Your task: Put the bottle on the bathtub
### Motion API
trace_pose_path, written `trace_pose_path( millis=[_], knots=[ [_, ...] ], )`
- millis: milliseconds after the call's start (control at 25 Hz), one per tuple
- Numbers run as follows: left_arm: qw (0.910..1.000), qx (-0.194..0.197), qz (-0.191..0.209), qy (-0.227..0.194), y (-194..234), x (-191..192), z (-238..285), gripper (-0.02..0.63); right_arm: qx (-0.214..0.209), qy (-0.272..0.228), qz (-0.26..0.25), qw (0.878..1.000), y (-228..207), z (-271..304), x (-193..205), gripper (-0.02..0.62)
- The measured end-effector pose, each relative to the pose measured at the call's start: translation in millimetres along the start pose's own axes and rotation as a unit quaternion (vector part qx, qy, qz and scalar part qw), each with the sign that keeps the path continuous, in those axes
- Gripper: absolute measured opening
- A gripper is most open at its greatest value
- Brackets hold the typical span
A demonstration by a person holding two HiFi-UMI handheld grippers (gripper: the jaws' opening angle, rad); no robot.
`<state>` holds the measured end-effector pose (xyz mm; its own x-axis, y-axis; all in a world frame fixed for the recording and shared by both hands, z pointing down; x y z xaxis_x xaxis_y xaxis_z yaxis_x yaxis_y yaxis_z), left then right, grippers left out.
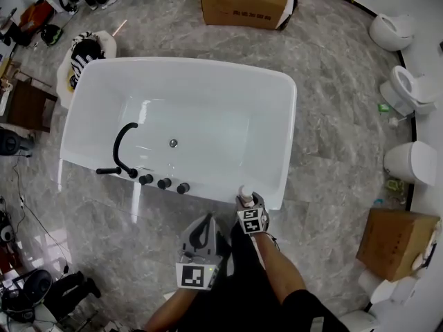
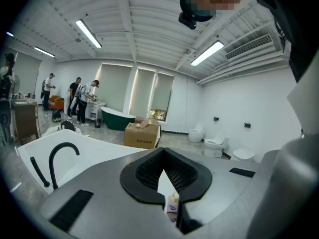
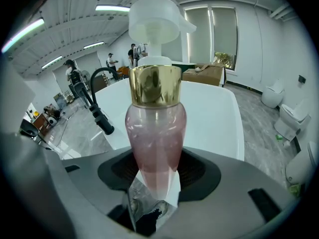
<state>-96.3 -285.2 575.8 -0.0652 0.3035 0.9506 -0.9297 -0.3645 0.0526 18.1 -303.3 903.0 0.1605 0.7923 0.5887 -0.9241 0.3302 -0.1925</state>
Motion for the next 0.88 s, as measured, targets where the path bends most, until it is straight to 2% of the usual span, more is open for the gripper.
trace_pose_path(
  millis=[320,560,880],
  knots=[
    [1.0000,-0.001,-0.001,0.007,2.3,5.4,7.7,0.014,-0.008,-0.005,-0.012,1.000,-4.5,16.0,1.6,0.224],
    [0.9999,0.001,-0.005,0.014,1.6,11.4,10.7,0.014,-0.001,0.016,-0.003,1.000,-2.7,17.0,6.5,0.224],
    [0.9999,0.006,-0.001,0.010,-2.5,7.8,11.4,0.014,0.006,0.026,-0.022,0.999,-0.2,10.3,12.3,0.224]
  ],
)
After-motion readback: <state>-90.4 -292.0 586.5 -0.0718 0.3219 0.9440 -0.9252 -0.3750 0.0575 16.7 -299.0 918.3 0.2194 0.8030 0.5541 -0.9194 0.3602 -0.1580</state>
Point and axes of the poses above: the fingertips, and each gripper's own axes: z forward along the fingers, y to its left, x out of its underside, the point moved 1 cm from there along -z, backward along the fingers, and after that the axes turned 9 degrees about z, right-handed, at the moved point
